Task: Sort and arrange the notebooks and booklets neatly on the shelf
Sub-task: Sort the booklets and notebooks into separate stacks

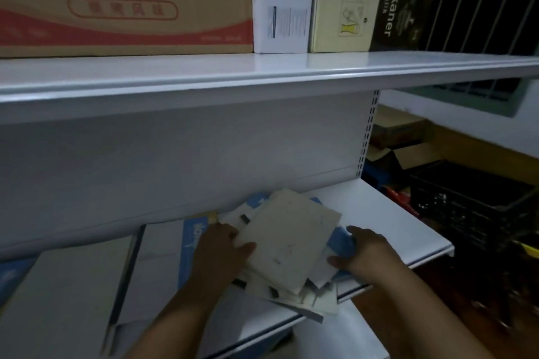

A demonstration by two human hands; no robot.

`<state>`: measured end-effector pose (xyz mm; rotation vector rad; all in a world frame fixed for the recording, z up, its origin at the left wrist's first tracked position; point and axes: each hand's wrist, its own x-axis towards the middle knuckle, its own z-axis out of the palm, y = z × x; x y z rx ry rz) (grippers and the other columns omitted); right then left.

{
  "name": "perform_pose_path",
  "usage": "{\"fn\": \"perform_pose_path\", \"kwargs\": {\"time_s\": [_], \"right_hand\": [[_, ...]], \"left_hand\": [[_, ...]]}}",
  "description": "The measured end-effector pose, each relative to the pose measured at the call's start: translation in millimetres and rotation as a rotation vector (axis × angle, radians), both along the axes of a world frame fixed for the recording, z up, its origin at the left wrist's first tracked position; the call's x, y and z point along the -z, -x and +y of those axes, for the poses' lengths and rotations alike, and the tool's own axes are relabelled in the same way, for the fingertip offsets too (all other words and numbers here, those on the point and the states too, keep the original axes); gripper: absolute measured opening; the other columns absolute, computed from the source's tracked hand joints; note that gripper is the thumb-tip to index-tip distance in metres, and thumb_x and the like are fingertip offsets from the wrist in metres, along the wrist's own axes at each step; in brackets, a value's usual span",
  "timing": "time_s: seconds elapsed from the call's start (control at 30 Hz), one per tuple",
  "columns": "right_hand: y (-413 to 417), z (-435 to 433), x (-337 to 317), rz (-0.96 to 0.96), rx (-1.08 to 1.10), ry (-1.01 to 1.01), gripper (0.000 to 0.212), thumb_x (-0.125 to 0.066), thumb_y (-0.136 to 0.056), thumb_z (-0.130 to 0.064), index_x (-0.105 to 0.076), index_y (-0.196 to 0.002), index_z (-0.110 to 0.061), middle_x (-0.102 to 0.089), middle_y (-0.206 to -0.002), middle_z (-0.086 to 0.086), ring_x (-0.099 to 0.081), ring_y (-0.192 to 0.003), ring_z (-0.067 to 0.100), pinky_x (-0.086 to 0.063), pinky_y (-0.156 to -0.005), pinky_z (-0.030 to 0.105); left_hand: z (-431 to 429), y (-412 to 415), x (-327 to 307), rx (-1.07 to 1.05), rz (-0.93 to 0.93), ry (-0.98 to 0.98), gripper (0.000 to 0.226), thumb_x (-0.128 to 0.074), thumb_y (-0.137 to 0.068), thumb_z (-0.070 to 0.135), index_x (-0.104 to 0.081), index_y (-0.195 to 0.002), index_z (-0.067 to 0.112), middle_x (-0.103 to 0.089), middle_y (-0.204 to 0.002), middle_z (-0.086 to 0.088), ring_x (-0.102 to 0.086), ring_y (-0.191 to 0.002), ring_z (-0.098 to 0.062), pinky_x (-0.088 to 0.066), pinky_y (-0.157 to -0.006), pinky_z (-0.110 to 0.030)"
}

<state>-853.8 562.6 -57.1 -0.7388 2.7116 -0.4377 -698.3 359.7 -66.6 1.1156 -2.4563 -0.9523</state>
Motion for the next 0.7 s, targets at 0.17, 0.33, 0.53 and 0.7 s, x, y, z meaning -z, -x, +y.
{"fn": "perform_pose_path", "kwargs": {"time_s": [0.17, 0.33, 0.53, 0.7], "right_hand": [[-5.5, 20.1, -32.1, -0.136, 0.014, 0.166, 0.022, -0.064, -0.081, -0.018, -0.065, -0.099, -0.004, -0.068, -0.079, 0.008, -0.060, -0.063, 0.014, -0.044, -0.049, 0.017], [-32.2, 3.6, -64.3, -0.437, 0.078, 0.615, 0.008, -0.061, -0.084, 0.000, -0.062, -0.086, -0.007, -0.065, -0.048, 0.011, -0.052, -0.039, 0.014, -0.041, -0.035, 0.020], [-103.0, -100.9, -37.2, -0.512, -0.063, 0.654, 0.012, -0.058, -0.087, -0.003, -0.062, -0.077, -0.007, -0.063, -0.044, 0.008, -0.055, -0.035, 0.011, -0.043, -0.037, 0.021], [-137.0, -146.0, -3.2, -0.413, -0.169, 0.506, 0.018, -0.050, -0.088, -0.006, -0.059, -0.075, 0.000, -0.060, -0.060, 0.013, -0.058, -0.046, 0.019, -0.046, -0.042, 0.024]], "left_hand": [[-8.5, -11.2, -15.1, 0.055, 0.025, -0.216, 0.022, -0.067, -0.080, 0.023, -0.049, -0.089, 0.015, -0.053, -0.089, 0.000, -0.054, -0.079, -0.012, -0.046, -0.059, -0.026], [-24.1, -75.1, -45.5, -0.212, 0.483, -0.551, 0.014, -0.058, -0.088, 0.006, -0.047, -0.088, 0.015, -0.052, -0.089, -0.002, -0.057, -0.078, -0.019, -0.055, -0.049, -0.028], [-72.5, -189.3, -36.7, -0.678, 0.635, -0.395, 0.030, -0.056, -0.087, 0.002, -0.044, -0.114, 0.009, -0.050, -0.110, -0.014, -0.053, -0.084, -0.028, -0.046, -0.066, -0.034], [-90.2, -247.3, -10.7, -0.885, 0.392, -0.321, 0.036, -0.062, -0.084, 0.003, -0.046, -0.116, -0.001, -0.054, -0.119, -0.025, -0.056, -0.092, -0.036, -0.051, -0.085, -0.051]]}}
